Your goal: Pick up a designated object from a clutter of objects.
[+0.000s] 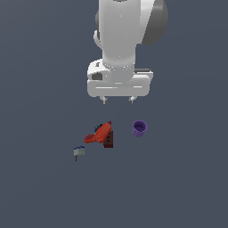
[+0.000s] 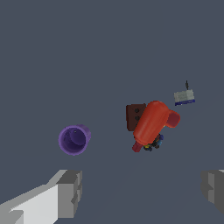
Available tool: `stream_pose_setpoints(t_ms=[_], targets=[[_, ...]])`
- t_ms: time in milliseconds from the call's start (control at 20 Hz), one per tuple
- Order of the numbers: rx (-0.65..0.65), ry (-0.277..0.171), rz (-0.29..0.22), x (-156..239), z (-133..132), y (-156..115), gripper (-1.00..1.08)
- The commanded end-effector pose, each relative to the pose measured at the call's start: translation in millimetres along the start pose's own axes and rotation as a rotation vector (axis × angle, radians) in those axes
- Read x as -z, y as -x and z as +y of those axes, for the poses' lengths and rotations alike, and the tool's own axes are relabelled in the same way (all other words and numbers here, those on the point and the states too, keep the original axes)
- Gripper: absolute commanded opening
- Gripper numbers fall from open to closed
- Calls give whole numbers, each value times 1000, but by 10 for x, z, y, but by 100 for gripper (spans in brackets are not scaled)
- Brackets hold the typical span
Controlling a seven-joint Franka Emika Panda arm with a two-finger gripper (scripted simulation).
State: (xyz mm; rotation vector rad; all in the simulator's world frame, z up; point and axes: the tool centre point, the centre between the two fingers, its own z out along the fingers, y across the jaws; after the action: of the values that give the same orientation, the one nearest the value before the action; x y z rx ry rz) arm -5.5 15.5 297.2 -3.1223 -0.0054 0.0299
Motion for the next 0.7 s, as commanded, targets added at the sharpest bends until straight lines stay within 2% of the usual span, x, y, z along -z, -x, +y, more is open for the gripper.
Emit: stream_pose_setpoints(t_ms=[0,650], targets=[[0,0,0,0,0,0,28],[22,-3,-10,-29,-40,-25,28]])
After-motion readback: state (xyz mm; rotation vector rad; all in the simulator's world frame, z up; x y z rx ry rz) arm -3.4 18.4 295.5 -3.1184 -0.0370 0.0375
